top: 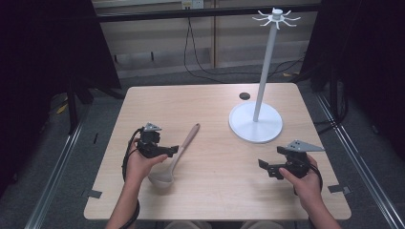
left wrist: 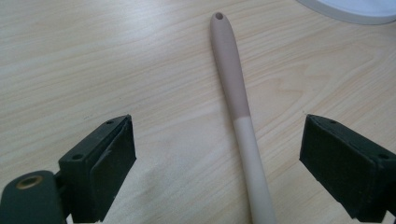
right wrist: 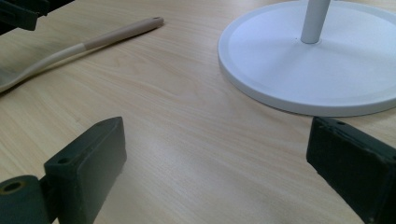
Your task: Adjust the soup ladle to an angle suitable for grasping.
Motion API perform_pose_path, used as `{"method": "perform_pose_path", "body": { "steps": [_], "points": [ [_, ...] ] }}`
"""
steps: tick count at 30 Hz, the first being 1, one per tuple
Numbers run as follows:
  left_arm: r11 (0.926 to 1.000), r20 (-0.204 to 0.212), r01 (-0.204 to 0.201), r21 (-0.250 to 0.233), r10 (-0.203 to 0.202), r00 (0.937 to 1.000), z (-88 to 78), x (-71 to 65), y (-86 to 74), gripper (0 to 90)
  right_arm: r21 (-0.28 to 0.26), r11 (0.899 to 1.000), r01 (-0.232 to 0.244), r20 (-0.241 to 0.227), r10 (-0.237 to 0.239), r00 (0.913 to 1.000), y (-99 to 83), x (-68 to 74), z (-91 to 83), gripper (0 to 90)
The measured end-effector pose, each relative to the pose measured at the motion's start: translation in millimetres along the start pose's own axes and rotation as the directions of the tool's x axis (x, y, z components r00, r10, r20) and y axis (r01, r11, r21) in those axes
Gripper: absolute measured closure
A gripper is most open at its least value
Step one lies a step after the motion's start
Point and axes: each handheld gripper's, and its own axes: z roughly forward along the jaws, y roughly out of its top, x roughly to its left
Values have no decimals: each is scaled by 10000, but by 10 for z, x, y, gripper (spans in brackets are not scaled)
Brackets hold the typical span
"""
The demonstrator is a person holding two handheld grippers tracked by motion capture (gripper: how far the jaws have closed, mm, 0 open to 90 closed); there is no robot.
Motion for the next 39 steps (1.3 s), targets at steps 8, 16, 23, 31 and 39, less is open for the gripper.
{"method": "perform_pose_path", "body": {
  "steps": [8,16,23,31,39],
  "points": [
    [9999,-41,-31,-97,31,10000,-20,2,44,113,-14,10000,-7,-12,7,10000,6,-2,-2,45],
    [9974,233,-120,717,103,9997,77,-19,162,474,-48,10000,-3,-109,2,9999,10,6,6,45],
    [9864,92,-299,1617,288,9995,276,-46,290,884,-2,10000,32,-172,-32,9998,7,11,3,46],
    [9776,-336,-413,2061,493,9982,468,-101,374,900,-26,10000,38,-233,-38,9997,16,15,-4,46],
    [9724,-301,-336,2308,417,9987,606,-115,342,900,-132,9999,102,-316,-106,9994,32,44,-12,46]
  ]
}}
